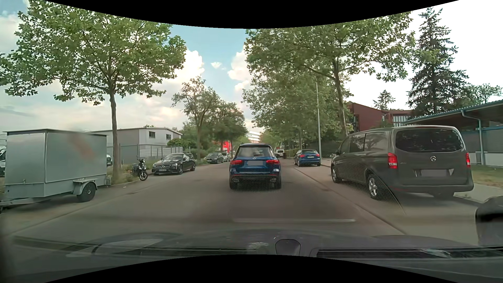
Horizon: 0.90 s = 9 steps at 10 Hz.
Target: Follow the waypoints while adhering to traffic rules and regulations
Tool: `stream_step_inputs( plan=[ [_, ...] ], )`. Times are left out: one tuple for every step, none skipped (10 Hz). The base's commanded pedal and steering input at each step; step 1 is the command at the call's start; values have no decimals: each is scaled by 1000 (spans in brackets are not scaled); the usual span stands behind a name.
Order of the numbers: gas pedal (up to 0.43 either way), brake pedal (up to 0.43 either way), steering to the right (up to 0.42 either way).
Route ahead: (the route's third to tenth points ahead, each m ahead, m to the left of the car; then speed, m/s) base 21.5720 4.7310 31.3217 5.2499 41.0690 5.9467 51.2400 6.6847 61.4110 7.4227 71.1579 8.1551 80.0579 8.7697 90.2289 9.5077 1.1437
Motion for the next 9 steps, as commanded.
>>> stream_step_inputs(
  plan=[
    [20, 0, 9],
    [20, 0, 8],
    [20, 0, 8],
    [20, 0, 8],
    [20, 0, 9],
    [20, 0, 8],
    [20, 0, 8],
    [67, 0, 13],
    [87, 0, 15]
  ],
)
